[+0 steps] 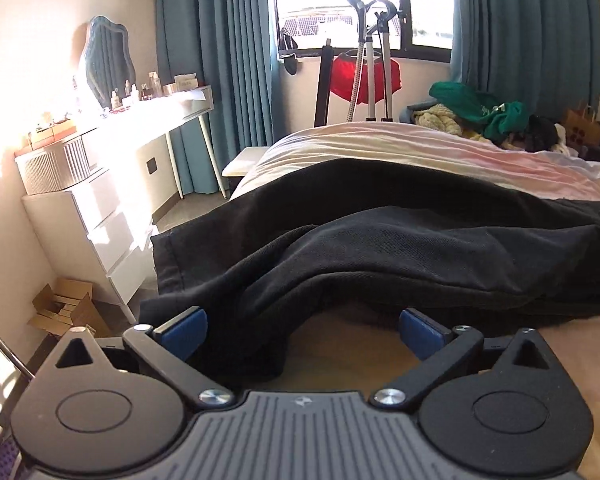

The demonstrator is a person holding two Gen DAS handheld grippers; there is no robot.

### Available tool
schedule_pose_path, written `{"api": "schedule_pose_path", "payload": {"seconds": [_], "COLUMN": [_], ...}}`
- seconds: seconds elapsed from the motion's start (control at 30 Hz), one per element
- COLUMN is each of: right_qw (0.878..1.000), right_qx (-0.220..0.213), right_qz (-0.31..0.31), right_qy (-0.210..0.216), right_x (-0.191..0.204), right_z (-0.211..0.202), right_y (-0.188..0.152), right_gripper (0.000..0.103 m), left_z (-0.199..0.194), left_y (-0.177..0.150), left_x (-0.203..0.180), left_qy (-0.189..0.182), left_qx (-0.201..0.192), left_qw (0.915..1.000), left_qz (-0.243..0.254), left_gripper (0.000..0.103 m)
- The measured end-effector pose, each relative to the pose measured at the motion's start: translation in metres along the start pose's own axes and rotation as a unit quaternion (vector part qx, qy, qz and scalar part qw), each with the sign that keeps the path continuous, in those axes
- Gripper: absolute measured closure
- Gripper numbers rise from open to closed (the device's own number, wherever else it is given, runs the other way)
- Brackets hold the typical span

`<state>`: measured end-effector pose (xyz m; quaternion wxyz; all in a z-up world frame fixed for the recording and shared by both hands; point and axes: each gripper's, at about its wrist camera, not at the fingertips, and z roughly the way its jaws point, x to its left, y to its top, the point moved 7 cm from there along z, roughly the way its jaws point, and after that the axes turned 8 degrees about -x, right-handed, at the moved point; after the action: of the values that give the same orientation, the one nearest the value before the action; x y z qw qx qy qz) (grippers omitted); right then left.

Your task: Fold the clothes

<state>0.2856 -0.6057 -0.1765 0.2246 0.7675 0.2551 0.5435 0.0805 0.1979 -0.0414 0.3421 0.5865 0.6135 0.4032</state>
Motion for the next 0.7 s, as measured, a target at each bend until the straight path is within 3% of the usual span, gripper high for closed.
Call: {"api": "schedule_pose_path", "payload": {"seconds": [0.03,0.17,0.27,0.33,0.43,0.53,0.63,0.7], "right_qw": [1.0,0.998,0.995,0.992,0.984,0.983,0.988,0.988], "right_qx": [-0.012,-0.039,-0.053,-0.054,-0.031,0.018,0.071,0.111], "right_qz": [-0.003,-0.043,-0.083,-0.112,-0.17,-0.17,-0.114,-0.077], "right_qy": [-0.006,-0.015,-0.012,0.015,0.048,0.072,0.074,0.073], "right_x": [0.002,0.02,0.051,0.082,0.13,0.173,0.188,0.19], "right_z": [-0.013,-0.059,-0.093,-0.107,-0.11,-0.098,-0.075,-0.058], "right_y": [0.003,0.008,0.004,-0.008,-0.033,-0.071,-0.112,-0.141], "right_gripper": [0.007,0.006,0.006,0.006,0.006,0.006,0.006,0.006], "left_z": [-0.018,-0.081,-0.098,-0.108,-0.098,-0.075,-0.037,-0.008], "left_y": [0.001,0.009,0.015,0.018,0.01,-0.004,-0.028,-0.043], "left_x": [-0.001,-0.013,-0.04,-0.062,-0.077,-0.073,-0.048,-0.022], "left_qy": [-0.005,-0.027,-0.041,-0.051,-0.059,-0.07,-0.069,-0.07], "left_qx": [-0.005,-0.022,-0.04,-0.053,-0.053,-0.036,0.001,0.029], "left_qw": [0.9998,0.9959,0.9948,0.9941,0.9916,0.9859,0.9683,0.9421], "left_qz": [-0.018,-0.083,-0.084,-0.08,-0.103,-0.148,-0.24,-0.326], "left_gripper": [0.0,0.0,0.0,0.0,0.0,0.0,0.0,0.0]}}
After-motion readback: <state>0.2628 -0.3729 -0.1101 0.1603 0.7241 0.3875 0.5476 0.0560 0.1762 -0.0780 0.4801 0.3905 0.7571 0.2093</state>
